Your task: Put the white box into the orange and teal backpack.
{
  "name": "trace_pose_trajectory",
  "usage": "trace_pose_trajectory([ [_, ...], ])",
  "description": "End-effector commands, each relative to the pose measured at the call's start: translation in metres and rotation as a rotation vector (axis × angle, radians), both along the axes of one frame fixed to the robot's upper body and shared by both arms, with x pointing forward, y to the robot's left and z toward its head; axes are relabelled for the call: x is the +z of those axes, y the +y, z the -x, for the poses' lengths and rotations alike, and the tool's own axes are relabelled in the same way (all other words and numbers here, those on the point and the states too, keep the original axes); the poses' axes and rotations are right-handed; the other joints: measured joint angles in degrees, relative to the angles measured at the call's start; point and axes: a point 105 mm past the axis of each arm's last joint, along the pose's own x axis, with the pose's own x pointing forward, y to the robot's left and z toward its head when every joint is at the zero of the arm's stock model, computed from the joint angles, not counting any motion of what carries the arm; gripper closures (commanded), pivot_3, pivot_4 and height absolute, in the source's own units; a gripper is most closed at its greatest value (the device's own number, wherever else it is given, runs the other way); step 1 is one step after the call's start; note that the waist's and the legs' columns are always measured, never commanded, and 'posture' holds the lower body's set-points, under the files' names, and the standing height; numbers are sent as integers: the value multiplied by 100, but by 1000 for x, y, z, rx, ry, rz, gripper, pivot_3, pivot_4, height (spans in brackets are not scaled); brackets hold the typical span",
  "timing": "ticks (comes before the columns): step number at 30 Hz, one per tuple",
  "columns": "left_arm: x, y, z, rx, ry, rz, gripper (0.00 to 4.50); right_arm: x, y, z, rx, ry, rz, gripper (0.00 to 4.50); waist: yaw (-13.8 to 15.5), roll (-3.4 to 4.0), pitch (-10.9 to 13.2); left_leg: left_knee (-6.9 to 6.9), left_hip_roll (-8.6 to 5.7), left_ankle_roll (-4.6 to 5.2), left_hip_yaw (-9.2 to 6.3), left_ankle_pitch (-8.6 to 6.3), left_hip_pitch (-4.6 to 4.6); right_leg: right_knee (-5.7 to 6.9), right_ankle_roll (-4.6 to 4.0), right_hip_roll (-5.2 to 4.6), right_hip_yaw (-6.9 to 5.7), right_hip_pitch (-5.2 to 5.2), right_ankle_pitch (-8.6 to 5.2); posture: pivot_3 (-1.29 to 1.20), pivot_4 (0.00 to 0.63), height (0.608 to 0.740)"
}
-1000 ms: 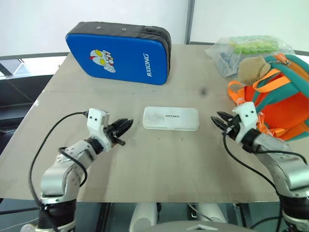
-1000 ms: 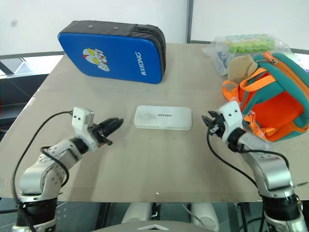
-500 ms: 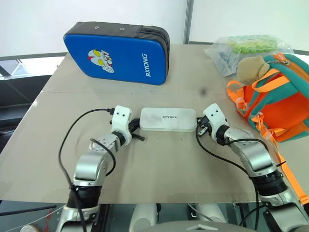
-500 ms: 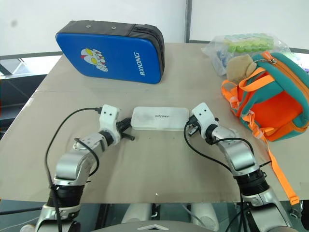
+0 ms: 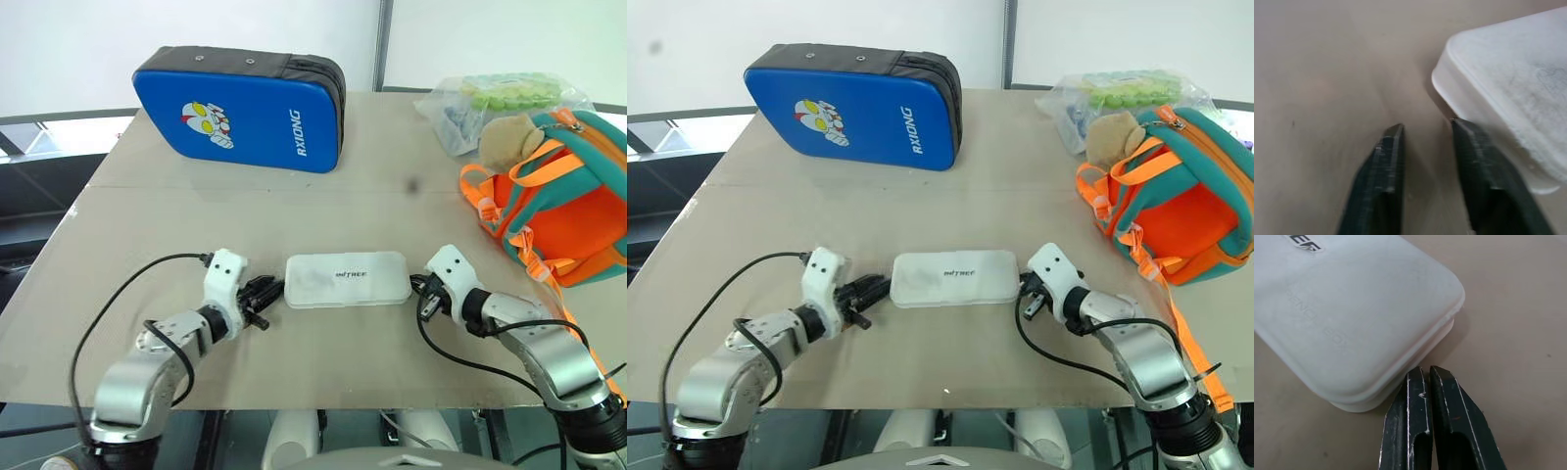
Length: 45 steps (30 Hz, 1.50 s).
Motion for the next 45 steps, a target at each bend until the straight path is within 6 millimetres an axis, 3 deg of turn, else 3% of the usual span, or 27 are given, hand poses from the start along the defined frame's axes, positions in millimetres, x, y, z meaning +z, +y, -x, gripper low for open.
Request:
trace_pose_trajectory([
  [1, 5, 46, 1, 66, 107, 39, 1177, 3, -11, -7, -13, -33, 27, 4500, -16, 2, -1, 0, 1, 0, 0, 0, 1, 2, 0, 4, -1, -1, 0, 0, 150, 740],
  [3, 14, 55, 4, 26, 167, 83, 280, 4, -12, -10, -13, -45, 32, 4500, -36, 2, 0, -1, 4, 0, 1, 0, 3, 5, 0, 10, 0, -2, -1, 0, 150, 740],
  [4, 19, 56, 6, 11, 205, 134, 74, 5, -12, -12, -14, -48, 30, 4500, -38, 3, 0, -2, 5, 0, 2, 0, 4, 6, 1, 11, 0, -2, -1, 0, 150, 740],
  [8, 30, 36, 14, -94, 446, 261, 74, 10, -8, -20, 11, -79, 27, 4500, -1, 1, 7, 0, 4, 0, 0, 0, -3, 3, 6, 4, -3, -4, -4, 0, 150, 740],
  [13, 22, 14, 9, -101, 563, 326, 74, 10, 0, -22, 49, -93, 33, 4500, 14, -8, 10, -1, -10, 0, -6, 0, -15, -5, 10, -8, -4, -3, 2, 0, 150, 740],
  [19, 5, -13, 1, -105, 615, 405, 74, 9, 18, -19, 121, -88, 15, 4500, 28, 1, 3, -3, -12, 0, -11, 0, -8, 1, 26, -6, -6, 0, 11, 0, 150, 740],
  [25, -5, -39, -3, -133, 635, 468, 74, 7, 47, -2, 265, -25, -58, 4500, 82, 19, -25, 6, -18, 0, -19, 1, -2, 2, 4, -10, -7, 15, 0, 0, 150, 740],
  [28, -5, -48, -1, -158, 640, 517, 74, 5, 53, -6, 260, -31, -62, 4500, 119, 21, -37, 6, -20, 0, -20, 1, 2, 2, 3, -10, -7, 19, -1, 0, 150, 740],
  [31, -3, -52, 3, -187, 635, 543, 815, 6, 53, -10, 239, -48, -63, 4500, 137, 22, -42, 6, -21, 0, -20, 1, 3, 2, 3, -10, -7, 20, -1, 0, 150, 740],
  [32, -2, -52, 4, -189, 627, 556, 815, 10, 48, -13, 209, -67, -74, 4500, 138, 18, -44, 7, -20, 0, -19, 1, 2, 1, 3, -10, -6, 20, -1, 0, 150, 740],
  [37, 4, -47, 0, -154, 584, 601, 2814, 38, 9, -20, 19, -148, -169, 4500, 179, 2, -35, 9, -18, 0, -34, 1, -16, -2, 2, -14, -18, 14, 0, 0, 150, 740],
  [38, 5, -46, -1, -150, 577, 607, 2946, 46, 0, -19, -17, -162, -198, 4500, 177, 1, -36, 10, -17, 0, -38, 1, -17, -2, 2, -14, -20, 14, 0, 0, 150, 740],
  [39, 6, -46, -1, -146, 571, 613, 3265, 53, -8, -19, -56, -180, -225, 4247, 168, 1, -36, 10, -17, 0, -39, 1, -17, -2, 2, -14, -20, 15, 0, 0, 150, 740],
  [42, 11, -44, -5, -139, 546, 646, 3421, 70, -25, -10, -107, -199, -273, 3635, 151, 0, -36, 10, -19, 0, -35, 1, -10, -2, 2, -12, -18, 17, 0, 0, 150, 740],
  [45, 22, -45, -10, -147, 488, 698, 3424, 98, -51, 15, -176, -235, -314, 2183, 170, 1, -36, 9, -18, 0, -42, 1, -11, -1, 1, -10, -24, 17, -1, 0, 150, 740],
])
